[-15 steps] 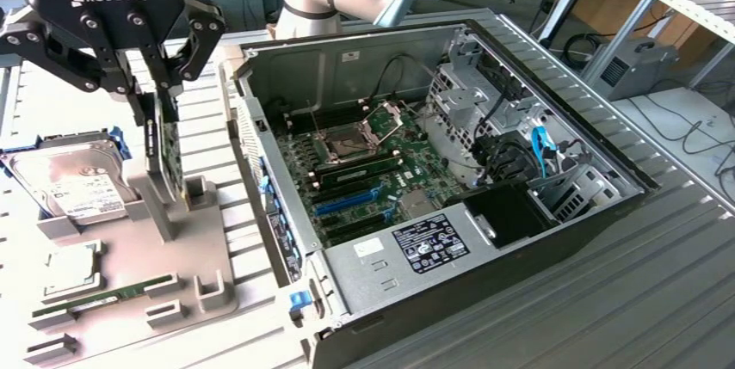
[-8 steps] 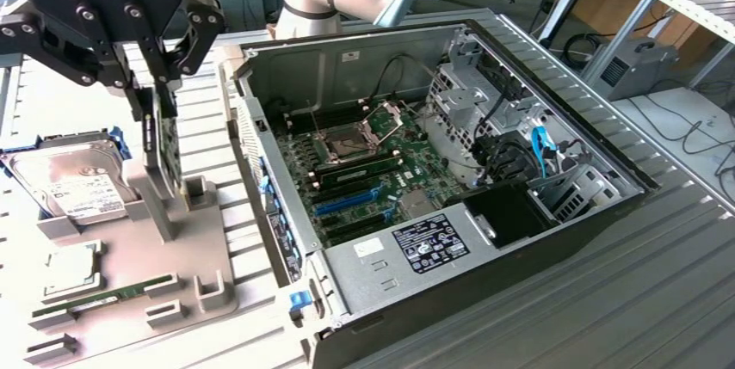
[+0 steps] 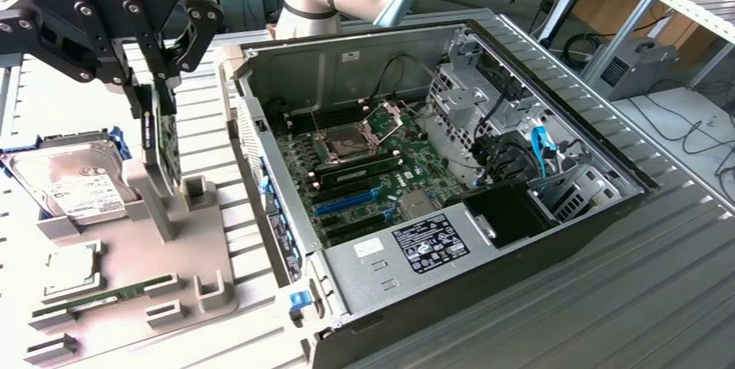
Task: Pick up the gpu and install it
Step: 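Pick up the gpu and move the gpu toward the slot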
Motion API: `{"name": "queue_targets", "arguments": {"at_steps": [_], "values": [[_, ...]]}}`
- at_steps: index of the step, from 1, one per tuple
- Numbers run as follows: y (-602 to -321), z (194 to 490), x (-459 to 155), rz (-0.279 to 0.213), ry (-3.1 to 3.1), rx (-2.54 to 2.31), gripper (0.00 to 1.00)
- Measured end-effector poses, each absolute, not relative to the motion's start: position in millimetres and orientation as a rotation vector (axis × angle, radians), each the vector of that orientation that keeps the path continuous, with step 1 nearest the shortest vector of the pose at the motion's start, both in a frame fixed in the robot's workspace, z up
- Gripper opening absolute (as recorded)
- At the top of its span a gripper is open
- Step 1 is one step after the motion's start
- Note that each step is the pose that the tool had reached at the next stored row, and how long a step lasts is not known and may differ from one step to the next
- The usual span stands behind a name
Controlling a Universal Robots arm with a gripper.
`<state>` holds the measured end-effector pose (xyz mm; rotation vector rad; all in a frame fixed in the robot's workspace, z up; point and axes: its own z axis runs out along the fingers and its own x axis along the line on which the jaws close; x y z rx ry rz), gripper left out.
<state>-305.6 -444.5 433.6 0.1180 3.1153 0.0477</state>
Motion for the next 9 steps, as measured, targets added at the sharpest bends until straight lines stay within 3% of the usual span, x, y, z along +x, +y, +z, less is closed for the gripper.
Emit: {"name": "queue_targets", "arguments": {"at_steps": [9], "values": [[-445,434,-295,0.044,3.115,0.118,0.26]]}}
